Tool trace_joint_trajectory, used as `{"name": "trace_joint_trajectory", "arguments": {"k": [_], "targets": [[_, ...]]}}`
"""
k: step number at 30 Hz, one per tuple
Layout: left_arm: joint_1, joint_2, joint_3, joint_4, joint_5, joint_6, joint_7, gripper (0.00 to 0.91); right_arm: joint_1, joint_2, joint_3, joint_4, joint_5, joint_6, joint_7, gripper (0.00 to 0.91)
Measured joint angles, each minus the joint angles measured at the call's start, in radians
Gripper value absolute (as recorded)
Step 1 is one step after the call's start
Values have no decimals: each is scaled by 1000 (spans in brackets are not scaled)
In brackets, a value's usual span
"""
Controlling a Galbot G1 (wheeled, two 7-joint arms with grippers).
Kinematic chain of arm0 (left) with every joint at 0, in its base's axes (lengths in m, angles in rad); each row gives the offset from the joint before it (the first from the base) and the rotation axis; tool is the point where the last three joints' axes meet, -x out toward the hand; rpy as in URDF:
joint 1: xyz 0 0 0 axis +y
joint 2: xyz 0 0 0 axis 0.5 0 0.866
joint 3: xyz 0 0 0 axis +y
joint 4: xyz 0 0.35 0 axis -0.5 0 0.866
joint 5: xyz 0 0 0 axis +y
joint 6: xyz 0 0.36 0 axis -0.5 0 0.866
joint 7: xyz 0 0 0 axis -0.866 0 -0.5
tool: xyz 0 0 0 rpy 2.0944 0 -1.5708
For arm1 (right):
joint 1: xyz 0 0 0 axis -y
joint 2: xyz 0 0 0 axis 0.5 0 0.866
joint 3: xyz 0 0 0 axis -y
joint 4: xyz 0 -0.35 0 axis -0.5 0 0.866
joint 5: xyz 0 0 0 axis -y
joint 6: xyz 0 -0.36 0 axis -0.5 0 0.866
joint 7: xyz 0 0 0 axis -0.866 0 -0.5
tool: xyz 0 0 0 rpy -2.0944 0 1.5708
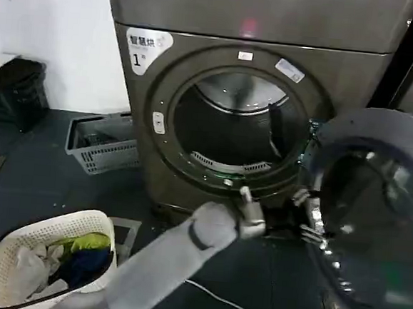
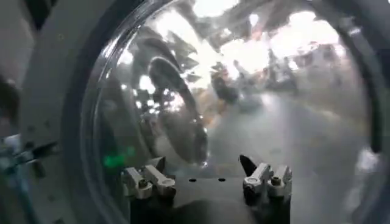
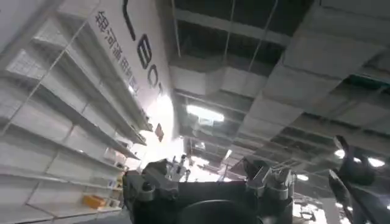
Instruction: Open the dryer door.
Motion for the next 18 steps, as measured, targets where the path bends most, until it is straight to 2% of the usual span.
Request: {"name": "trace_joint_trajectory", "arguments": {"k": [10,18], "targets": [[-35,-144,16,120,52,-1,-18,907,-2,5,0,10,0,7,0,907],[-44,-146,10,205,68,-5,-23,907,-5,2,1,7,1,8,0,907]]}}
